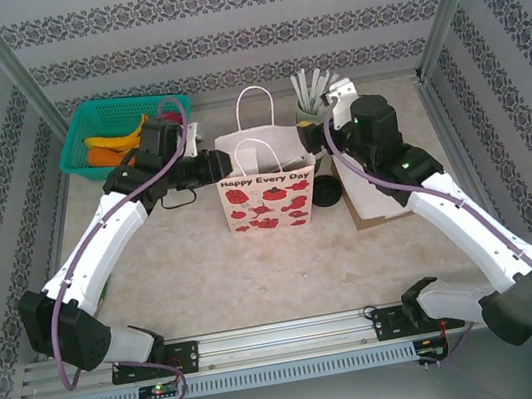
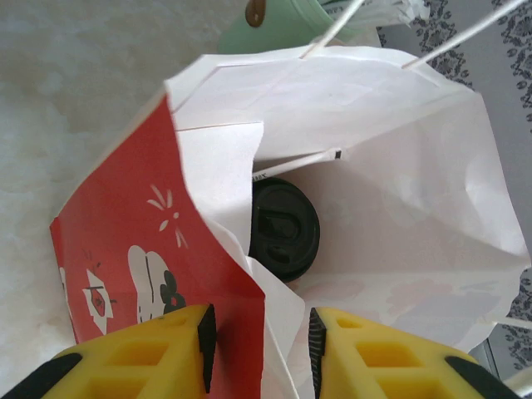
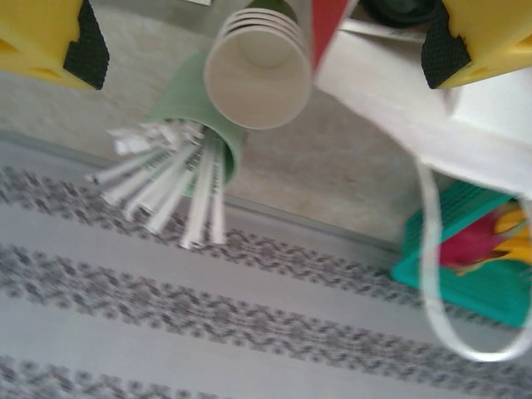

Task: Pack the takeout coffee

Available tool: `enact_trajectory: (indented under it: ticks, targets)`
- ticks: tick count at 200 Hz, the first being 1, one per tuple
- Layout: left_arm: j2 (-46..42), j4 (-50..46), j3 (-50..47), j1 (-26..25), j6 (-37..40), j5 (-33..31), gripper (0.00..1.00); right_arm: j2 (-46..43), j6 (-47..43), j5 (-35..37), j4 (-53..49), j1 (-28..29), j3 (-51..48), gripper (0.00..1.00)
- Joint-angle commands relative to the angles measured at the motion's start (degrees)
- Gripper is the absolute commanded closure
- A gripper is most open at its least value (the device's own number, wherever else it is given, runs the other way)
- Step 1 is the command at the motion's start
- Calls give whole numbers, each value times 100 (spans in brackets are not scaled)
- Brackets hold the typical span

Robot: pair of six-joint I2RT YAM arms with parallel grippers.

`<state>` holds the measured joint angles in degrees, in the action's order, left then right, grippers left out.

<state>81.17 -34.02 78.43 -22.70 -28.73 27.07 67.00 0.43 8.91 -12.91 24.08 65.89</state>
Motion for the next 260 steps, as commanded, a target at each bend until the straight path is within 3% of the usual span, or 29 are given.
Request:
enact_trajectory:
  ticks: [1,35,95,109,145,167,201,231,260]
  targets:
    - [-90,-41,-44,-173,117,189,63,-189,769,647,259,-329,-214,2]
    - [-164,-64,14,-194,58,115,61,-367,1577,366,350,-1027,-595,2]
    - [-634,-41,-69,-185,176,-611,44,-583,1821,417,312,-1526,-1039,2]
    - [-870,-26,-196,-168,192,-1308,33,-694,1814,656,305,-1587,-1213,2]
    - [-1659,266,-1036,-18,203,-3874,0,-1028,1896,1262,607,-1917,-2012,2]
    - [-2048,660,-1727,245,233,-5158,0,-1148,2049,1419,857,-2218,-2547,2]
    - [-2078,1452,-2706,771,368,-6302,0,-1098,2193,1345,1565,-2656,-3435,2]
    - [-1598,2433,-3371,1187,851,-6523,0,-728,2143,629,2093,-3074,-3892,2]
    - [-1117,3763,-4088,1698,1452,-5482,0,-238,1627,-89,2662,-3216,-4114,2]
